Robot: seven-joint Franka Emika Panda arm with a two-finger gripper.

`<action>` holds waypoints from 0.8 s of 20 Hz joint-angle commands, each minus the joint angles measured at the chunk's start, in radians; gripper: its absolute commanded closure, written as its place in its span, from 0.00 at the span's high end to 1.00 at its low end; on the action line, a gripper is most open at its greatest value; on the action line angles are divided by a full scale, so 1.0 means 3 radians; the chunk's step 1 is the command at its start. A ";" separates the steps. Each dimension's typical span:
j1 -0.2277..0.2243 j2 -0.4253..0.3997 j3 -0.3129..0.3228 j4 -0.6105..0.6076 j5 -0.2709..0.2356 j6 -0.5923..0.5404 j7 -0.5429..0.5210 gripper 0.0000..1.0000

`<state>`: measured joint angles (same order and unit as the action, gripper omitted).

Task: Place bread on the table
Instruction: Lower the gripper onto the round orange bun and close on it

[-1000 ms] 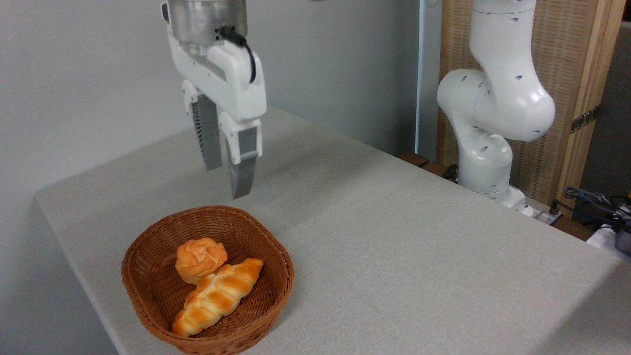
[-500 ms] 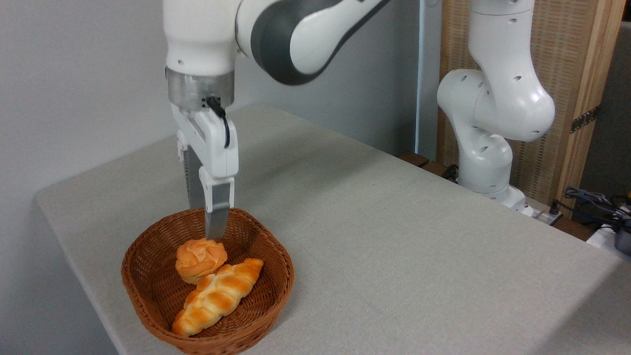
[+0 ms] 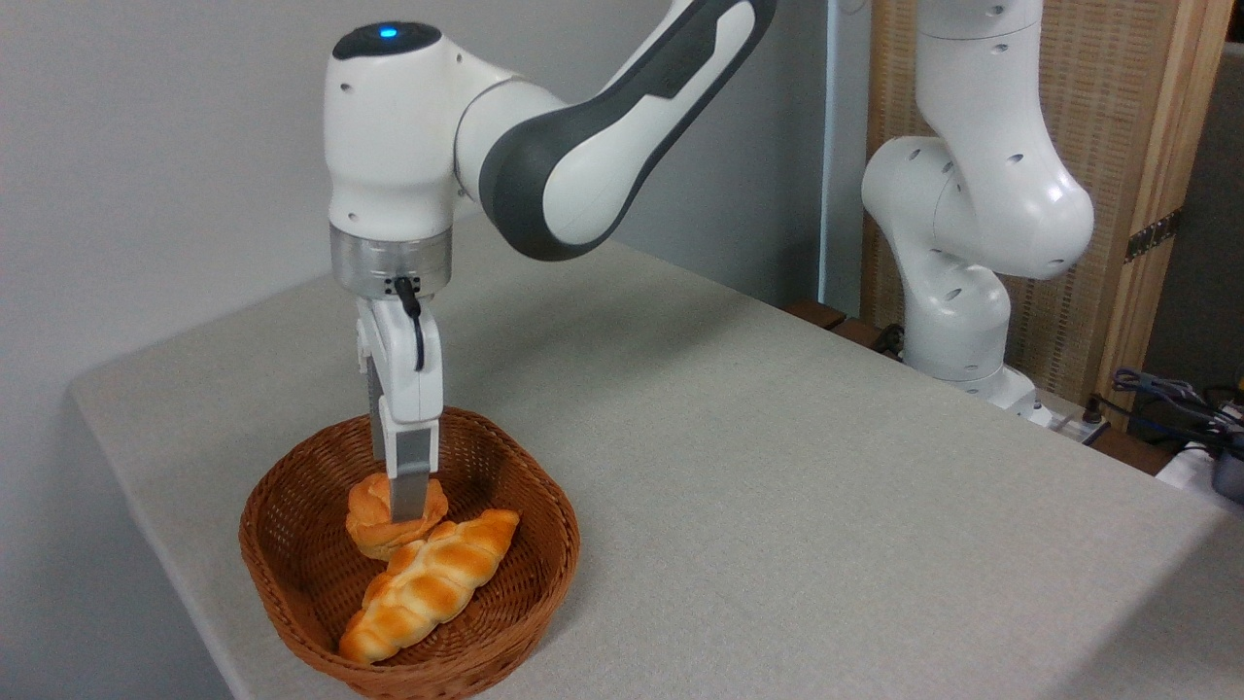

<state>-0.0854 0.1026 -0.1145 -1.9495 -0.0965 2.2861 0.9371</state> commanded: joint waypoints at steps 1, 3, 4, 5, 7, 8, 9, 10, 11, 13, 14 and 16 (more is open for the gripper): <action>0.0003 0.0031 -0.0038 -0.0026 0.0081 0.0090 0.0036 1.00; 0.0003 0.0036 -0.0038 -0.0026 0.0260 0.0096 0.0041 1.00; 0.0003 0.0036 -0.0038 -0.0026 0.0316 0.0090 0.0041 1.00; 0.0003 0.0042 -0.0038 -0.0031 0.0352 0.0090 0.0041 1.00; 0.0003 0.0057 -0.0038 -0.0031 0.0378 0.0090 0.0046 1.00; 0.0003 0.0057 -0.0043 -0.0041 0.0378 0.0096 0.0051 1.00; 0.0003 0.0062 -0.0043 -0.0057 0.0378 0.0096 0.0057 1.00; 0.0003 0.0072 -0.0058 -0.0062 0.0378 0.0096 0.0057 1.00; 0.0003 0.0098 -0.0078 -0.0067 0.0378 0.0101 0.0057 1.00; 0.0003 0.0133 -0.0089 -0.0082 0.0378 0.0162 0.0057 1.00; 0.0003 0.0144 -0.0094 -0.0093 0.0378 0.0177 0.0057 1.00; 0.0003 0.0149 -0.0109 -0.0098 0.0378 0.0182 0.0057 1.00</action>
<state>-0.0857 0.1459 -0.1421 -1.9600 0.0074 2.3090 0.9398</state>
